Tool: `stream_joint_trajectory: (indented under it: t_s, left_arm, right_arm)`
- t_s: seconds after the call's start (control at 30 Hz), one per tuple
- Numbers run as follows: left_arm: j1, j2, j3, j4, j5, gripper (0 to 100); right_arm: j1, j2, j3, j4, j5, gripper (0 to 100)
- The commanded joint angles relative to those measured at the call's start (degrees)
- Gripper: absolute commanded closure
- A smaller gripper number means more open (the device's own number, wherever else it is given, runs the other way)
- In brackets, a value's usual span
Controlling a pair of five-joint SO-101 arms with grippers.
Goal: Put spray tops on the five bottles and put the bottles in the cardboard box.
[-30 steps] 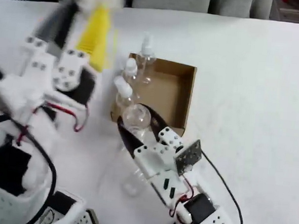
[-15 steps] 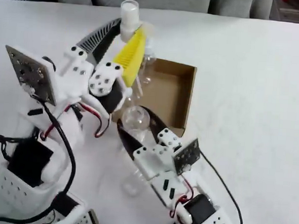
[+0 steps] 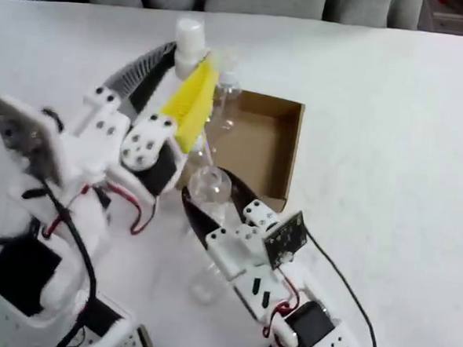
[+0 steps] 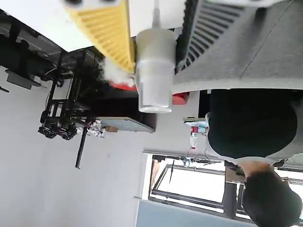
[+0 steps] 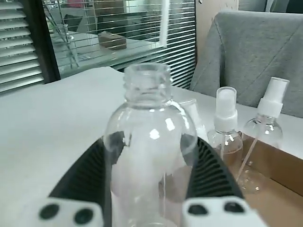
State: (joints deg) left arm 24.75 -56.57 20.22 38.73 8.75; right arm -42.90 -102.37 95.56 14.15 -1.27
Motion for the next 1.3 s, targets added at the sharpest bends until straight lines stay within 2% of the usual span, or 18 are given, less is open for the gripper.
stream_joint_trajectory:
  t_s: [0.0,0.43,0.67,0.9,1.07,1.27]
  left_arm:
    - [2.15,-4.09,3.6,0.18,-0.35,98]
    - [2.24,-5.58,11.16,0.7,0.09,98]
    - [7.52,-15.6,23.03,0.18,0.09,98]
    - [7.69,-21.23,35.78,-1.05,-0.26,98]
    - [7.34,-25.45,41.49,-5.8,-0.09,98]
    - [7.34,-31.34,45.36,-5.45,0.0,98]
  right_arm:
    - [0.04,-0.75,1.23,0.04,0.0,98.2]
    - [0.04,-0.75,1.23,0.13,0.0,98.2]
    - [0.04,-0.75,1.23,0.13,0.0,98.2]
    - [0.13,-0.75,1.23,0.13,0.0,98.2]
    - [0.13,-0.75,1.23,0.13,0.0,98.2]
    - [0.75,-0.75,1.23,0.13,0.0,98.2]
